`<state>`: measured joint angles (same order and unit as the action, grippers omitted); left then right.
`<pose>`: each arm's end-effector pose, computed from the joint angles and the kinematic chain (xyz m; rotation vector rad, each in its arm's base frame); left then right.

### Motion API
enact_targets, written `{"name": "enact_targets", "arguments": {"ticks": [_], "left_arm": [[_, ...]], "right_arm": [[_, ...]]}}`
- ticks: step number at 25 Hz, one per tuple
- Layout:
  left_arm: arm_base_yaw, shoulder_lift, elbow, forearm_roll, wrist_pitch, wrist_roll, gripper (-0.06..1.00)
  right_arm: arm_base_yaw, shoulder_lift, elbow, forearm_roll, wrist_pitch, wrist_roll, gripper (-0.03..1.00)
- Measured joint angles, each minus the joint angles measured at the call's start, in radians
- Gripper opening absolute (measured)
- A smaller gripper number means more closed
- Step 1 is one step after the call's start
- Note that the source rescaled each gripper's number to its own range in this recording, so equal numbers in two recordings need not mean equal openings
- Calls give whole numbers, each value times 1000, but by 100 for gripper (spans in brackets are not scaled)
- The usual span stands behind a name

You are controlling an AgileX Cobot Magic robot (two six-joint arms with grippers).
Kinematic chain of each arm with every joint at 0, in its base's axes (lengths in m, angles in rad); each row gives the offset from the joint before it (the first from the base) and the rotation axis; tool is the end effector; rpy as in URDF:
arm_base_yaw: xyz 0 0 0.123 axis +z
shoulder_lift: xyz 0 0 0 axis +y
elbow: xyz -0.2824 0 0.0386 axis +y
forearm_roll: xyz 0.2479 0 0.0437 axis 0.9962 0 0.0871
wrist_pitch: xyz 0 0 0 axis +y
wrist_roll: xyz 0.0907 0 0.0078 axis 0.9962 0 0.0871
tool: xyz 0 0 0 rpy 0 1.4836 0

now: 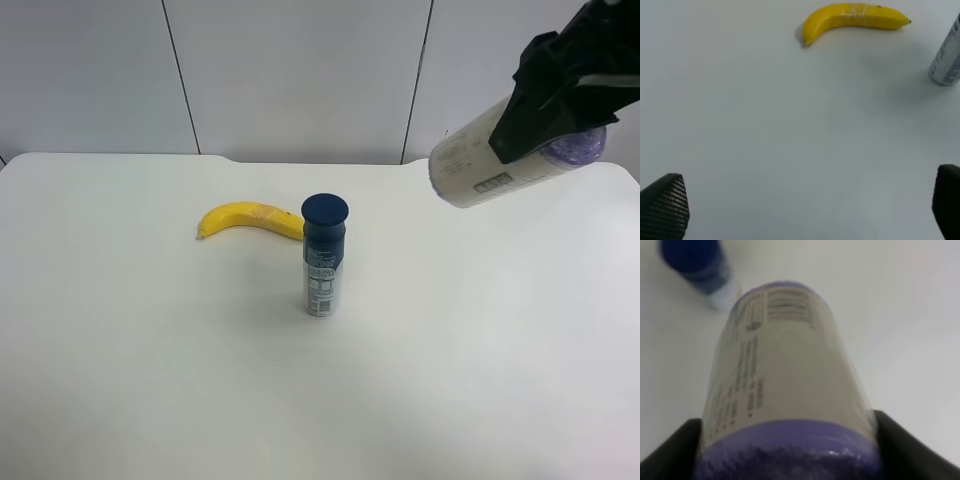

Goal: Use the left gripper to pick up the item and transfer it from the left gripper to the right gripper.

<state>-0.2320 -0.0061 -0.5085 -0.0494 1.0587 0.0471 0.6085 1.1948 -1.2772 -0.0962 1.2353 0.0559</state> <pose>-0.0075 -0.0023 0.2797 0.2852 2.0111 -0.1756 0.1849 0.1187 0.3845 -0.7282 2.5284 0.0982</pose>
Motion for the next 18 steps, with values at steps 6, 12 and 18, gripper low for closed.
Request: {"name": "enact_targets", "arguments": {"ticks": [6, 12, 18], "left_arm": [[0, 0, 0, 0, 0, 0, 99], [0, 0, 0, 0, 0, -1, 99], [0, 0, 0, 0, 0, -1, 99]], "right_arm": [[-212, 95, 0, 57, -7, -131, 0], [-305, 231, 0, 188, -100, -225, 0], [-308, 395, 0, 211, -160, -237, 0]]}}
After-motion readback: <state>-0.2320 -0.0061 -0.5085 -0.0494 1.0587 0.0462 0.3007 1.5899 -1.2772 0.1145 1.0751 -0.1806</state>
